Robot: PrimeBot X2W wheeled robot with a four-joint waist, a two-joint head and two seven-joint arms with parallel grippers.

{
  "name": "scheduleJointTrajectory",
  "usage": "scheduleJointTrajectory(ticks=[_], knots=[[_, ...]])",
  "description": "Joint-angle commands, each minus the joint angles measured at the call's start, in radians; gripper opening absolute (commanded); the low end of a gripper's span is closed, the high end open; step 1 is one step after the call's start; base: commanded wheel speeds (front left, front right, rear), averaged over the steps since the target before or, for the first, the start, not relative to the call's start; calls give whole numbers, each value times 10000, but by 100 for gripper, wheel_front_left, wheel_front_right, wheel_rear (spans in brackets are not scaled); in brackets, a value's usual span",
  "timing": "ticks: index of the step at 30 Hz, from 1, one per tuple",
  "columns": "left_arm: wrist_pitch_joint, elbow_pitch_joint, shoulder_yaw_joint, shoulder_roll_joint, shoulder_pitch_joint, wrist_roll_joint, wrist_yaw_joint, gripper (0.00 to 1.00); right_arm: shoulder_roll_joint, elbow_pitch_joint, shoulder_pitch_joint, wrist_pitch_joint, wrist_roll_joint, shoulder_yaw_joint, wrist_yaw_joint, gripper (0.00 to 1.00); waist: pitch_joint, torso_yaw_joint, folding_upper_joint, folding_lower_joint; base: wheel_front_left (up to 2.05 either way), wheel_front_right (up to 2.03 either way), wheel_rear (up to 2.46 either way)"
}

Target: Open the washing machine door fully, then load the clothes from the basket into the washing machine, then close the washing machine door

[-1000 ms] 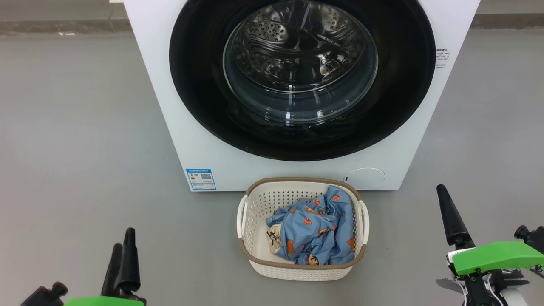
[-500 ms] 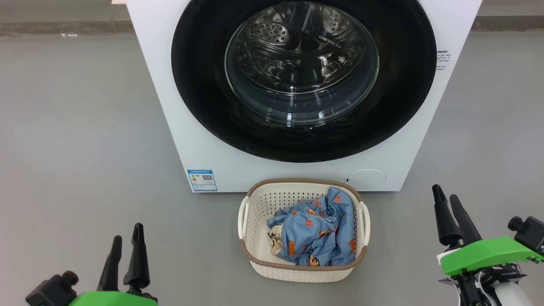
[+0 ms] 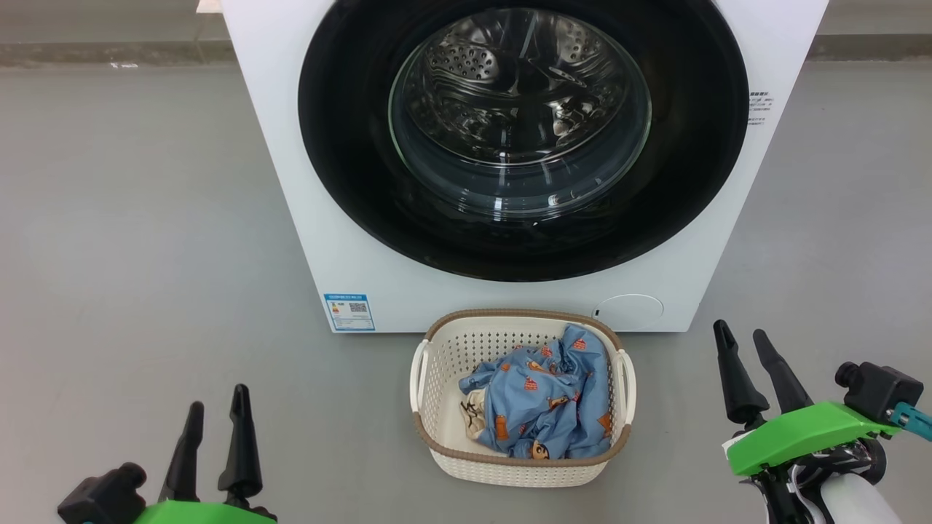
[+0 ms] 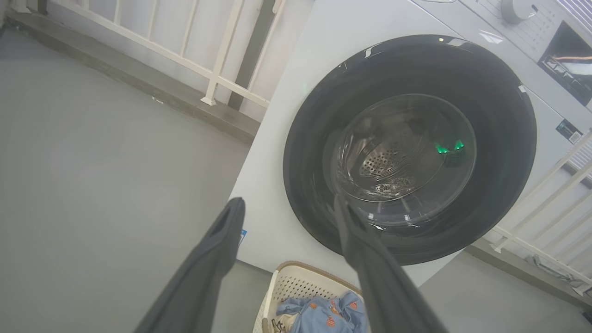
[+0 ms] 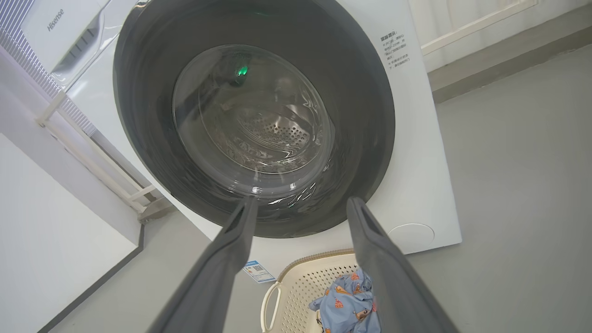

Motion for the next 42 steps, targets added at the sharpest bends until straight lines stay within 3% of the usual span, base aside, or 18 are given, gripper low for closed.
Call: scheduleJointTrajectory(ticks=[1, 29, 42], knots=[[-150, -199, 225, 117, -477, 293, 17, 100, -157, -199, -478, -175, -317, 174, 46, 100, 0, 4, -1, 0, 0, 0, 0], [-989, -134, 164, 26, -724, 3223, 18, 100, -502, 137, -959, -997, -2967, 826, 60, 100, -80, 68, -1, 0, 0, 0, 0], [-996, -251, 224, -8, -662, 3139, -71, 100, -505, 157, -934, -1004, -2894, 863, 60, 100, -68, 62, -1, 0, 0, 0, 0]])
